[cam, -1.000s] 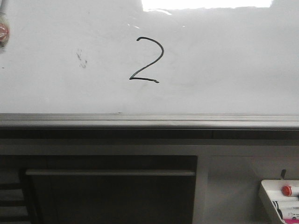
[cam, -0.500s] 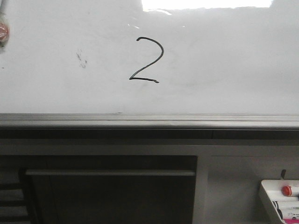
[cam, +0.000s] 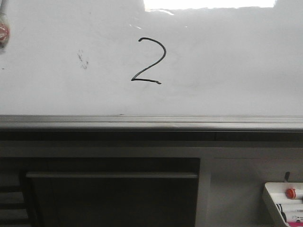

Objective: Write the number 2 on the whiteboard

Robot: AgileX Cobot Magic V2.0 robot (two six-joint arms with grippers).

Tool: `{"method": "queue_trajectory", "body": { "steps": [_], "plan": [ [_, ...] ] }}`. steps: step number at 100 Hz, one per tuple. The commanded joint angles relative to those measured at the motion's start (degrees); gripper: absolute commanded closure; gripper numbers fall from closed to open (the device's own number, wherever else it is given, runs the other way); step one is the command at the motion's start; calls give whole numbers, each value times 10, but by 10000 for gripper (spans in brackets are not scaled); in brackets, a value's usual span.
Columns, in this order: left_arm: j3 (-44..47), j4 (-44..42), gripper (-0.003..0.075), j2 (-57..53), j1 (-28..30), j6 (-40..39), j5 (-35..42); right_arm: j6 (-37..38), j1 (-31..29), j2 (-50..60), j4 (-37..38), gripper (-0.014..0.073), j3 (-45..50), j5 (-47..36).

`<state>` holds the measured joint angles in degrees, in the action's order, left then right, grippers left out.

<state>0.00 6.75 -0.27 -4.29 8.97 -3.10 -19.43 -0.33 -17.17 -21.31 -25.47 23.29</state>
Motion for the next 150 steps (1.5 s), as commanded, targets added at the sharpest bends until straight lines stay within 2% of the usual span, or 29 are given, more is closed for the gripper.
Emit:
{"method": "queue_trajectory", "body": {
  "steps": [1,61,73,86,104,111,115,150],
  "plan": [
    [19,0,738,-16,1,-4,39,-5,-4,-5,-6,666,-15,-44],
    [19,0,738,-16,1,-4,39,-5,-4,6,-6,666,-9,-52],
    [19,0,738,-16,1,-4,39,-6,-6,48,1,666,39,-107],
    [19,0,738,-16,1,-4,39,-6,-6,111,1,666,133,-187],
    [19,0,738,-16,1,-4,39,-6,-6,189,-3,666,248,-219],
    [19,0,738,-16,1,-4,39,-5,-6,187,-16,666,281,-263],
    [19,0,738,-16,1,-4,39,-6,-6,188,-17,666,277,-244],
    [19,0,738,-16,1,-4,39,-5,-6,187,-11,666,277,-273]
  ]
}}
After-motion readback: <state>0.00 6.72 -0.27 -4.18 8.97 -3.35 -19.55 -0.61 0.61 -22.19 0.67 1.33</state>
